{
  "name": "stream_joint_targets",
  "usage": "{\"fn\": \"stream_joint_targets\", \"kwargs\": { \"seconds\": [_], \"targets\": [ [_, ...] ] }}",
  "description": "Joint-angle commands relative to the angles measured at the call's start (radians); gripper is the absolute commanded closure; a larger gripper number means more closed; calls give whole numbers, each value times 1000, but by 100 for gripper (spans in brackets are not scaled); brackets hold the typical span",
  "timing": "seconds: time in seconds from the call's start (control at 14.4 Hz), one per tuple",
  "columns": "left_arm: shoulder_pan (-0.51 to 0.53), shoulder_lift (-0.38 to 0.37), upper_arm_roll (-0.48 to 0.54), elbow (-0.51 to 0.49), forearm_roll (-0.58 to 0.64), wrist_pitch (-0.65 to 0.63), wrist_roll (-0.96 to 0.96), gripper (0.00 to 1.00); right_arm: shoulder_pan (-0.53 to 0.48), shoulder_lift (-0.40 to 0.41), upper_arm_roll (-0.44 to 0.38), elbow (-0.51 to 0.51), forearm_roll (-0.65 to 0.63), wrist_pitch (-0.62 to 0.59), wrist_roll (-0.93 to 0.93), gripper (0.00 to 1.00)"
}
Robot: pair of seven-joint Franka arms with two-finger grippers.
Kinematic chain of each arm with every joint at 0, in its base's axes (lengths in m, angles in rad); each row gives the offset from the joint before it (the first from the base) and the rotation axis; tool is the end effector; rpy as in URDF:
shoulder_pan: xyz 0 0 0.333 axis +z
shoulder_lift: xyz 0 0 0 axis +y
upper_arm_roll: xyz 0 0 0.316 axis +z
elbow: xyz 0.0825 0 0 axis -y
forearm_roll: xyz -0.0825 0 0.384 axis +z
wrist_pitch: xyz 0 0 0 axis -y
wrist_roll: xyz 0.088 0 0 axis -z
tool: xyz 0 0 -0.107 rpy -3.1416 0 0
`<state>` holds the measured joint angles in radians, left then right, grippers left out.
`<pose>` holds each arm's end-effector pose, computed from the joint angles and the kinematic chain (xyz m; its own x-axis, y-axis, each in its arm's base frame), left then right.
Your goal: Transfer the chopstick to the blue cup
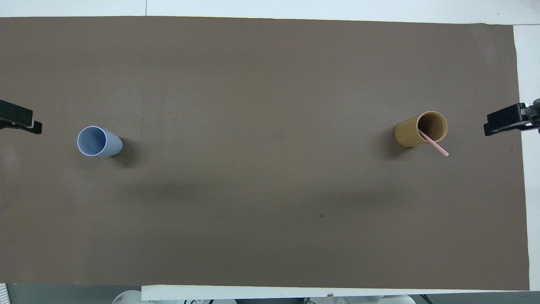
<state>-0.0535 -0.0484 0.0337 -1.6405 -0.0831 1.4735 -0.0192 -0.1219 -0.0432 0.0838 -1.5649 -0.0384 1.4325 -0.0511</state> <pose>0.5272 -0.0196 0.6107 0.9928 -0.0088 -0.1196 0.0011 -0.9966 0.0823 0.5259 -0.0235 0.6391 0.9958 0.0074 -0.0911 0.0109 -0.9992 0.0374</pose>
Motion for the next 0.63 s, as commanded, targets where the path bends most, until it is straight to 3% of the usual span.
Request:
{"fn": "stream_joint_targets", "kwargs": {
  "seconds": [0.0, 0.35, 0.56],
  "targets": [
    [15, -7, -3, 4, -10, -18, 22, 0, -2, -26, 5, -30, 18, 2, -15, 0],
    [6, -17, 3, -2, 29, -4, 18, 0, -4, -56, 7, -96, 20, 29, -19, 0],
    [18, -60, 6, -141, 34, 166, 4, 0, -1, -49, 8, -127, 29, 86, -29, 0]
  ]
}}
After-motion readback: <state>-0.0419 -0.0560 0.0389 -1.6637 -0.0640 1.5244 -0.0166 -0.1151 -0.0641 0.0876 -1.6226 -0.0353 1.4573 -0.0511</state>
